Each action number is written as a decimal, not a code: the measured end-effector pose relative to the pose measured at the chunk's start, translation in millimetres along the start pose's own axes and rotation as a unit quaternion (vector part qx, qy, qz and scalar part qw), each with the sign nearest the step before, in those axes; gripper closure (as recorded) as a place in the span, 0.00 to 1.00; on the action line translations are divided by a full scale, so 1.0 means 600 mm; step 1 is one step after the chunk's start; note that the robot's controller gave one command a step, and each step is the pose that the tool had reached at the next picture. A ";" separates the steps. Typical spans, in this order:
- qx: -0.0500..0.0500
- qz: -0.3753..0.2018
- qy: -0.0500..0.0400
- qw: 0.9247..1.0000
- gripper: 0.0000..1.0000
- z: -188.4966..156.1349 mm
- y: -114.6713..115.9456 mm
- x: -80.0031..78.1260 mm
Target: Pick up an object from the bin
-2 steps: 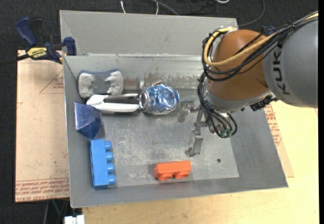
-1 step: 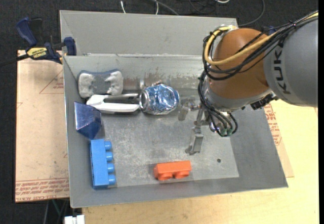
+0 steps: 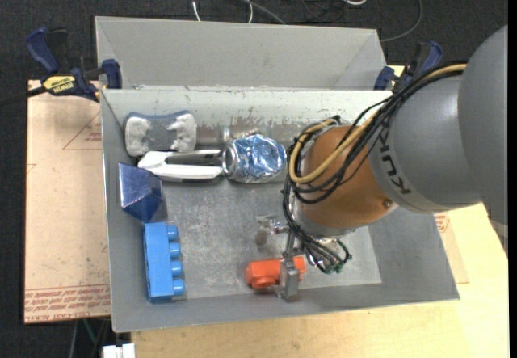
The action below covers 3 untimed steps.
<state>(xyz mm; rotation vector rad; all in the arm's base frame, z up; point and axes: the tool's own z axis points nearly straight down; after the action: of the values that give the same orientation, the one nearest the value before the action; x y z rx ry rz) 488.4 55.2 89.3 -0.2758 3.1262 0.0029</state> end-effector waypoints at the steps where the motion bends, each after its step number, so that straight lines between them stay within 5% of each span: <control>1: 0.001 -0.052 -0.005 0.999 0.00 -0.096 0.022 0.009; 2: 0.000 -0.055 -0.009 0.998 0.00 -0.018 0.025 0.009; 3: 0.002 -0.125 -0.020 0.992 0.00 0.027 0.021 0.001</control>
Offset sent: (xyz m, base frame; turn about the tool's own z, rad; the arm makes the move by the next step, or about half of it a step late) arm -0.0094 0.0134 0.0107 -0.1132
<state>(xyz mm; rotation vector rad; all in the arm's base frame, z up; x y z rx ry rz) 485.7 67.4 73.2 -0.6564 3.0280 0.0012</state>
